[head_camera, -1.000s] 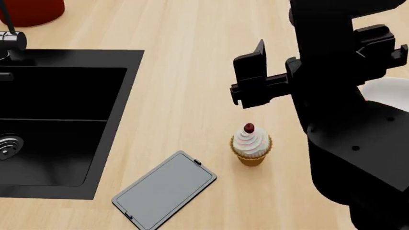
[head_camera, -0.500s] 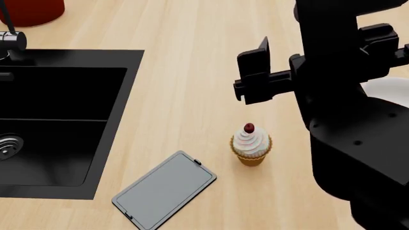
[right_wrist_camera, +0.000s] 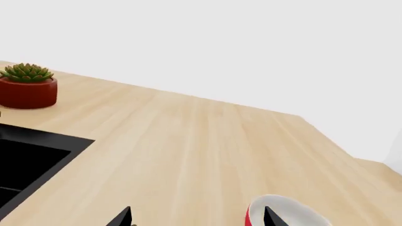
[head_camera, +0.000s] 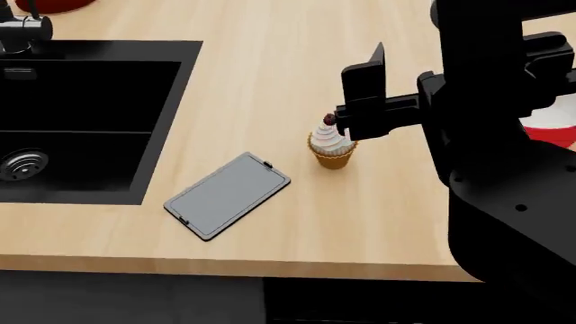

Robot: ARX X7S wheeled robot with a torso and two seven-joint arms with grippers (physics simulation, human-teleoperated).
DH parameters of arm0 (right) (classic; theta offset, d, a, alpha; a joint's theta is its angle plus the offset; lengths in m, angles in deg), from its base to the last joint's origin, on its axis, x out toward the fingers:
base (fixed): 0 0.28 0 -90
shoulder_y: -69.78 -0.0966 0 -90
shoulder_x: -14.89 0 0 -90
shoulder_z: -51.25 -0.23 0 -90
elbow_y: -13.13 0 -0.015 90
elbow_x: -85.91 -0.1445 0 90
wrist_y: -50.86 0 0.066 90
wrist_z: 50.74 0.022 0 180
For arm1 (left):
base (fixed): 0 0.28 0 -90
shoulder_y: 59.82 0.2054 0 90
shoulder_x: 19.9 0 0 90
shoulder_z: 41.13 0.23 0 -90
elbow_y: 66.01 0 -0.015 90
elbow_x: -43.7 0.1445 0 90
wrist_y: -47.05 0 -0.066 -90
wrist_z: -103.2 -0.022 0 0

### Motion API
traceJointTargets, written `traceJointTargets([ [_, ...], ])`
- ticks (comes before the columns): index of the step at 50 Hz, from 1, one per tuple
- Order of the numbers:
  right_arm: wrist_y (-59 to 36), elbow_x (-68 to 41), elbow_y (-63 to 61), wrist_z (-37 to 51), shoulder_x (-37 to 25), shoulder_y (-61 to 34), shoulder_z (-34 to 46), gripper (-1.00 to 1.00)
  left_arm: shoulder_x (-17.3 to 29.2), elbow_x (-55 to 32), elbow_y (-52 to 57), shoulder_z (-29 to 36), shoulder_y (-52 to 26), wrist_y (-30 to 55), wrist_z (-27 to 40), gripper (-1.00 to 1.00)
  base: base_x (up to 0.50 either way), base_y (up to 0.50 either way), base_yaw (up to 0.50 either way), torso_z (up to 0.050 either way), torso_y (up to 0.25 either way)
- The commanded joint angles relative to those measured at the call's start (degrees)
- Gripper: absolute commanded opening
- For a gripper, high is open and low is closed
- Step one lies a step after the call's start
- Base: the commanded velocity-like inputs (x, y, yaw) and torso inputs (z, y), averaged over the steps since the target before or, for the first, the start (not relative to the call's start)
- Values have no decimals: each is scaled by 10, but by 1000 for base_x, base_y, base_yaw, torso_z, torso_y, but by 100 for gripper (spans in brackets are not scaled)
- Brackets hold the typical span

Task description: Move the fresh-baked cupcake off the tray onto the counter, and place the bowl used for mixing into the sink.

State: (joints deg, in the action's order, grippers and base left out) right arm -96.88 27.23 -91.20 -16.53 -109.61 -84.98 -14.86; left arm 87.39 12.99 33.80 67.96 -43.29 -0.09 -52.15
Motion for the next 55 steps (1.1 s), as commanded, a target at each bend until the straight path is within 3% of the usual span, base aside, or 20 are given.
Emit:
traceJointTargets([
  [1, 12, 3, -4, 1, -7, 14, -6, 100, -2, -6, 0, 0, 2, -2, 1, 100, -105, -395, 0, 0, 0],
  [18, 11, 16, 11, -20, -6, -11, 12, 100, -5, -8, 3, 6, 2, -5, 1, 100, -21, -369, 0, 0, 0],
  [45, -3, 18, 35, -31, 2, -36, 29, 100, -10, -10, -8, 8, -13, -14, -1, 100, 0, -201, 0, 0, 0],
  [55, -21, 67, 137, -85, 36, -143, 86, 100, -42, 26, -157, 41, -108, -77, -65, 100, 0, 0, 0, 0, 0],
])
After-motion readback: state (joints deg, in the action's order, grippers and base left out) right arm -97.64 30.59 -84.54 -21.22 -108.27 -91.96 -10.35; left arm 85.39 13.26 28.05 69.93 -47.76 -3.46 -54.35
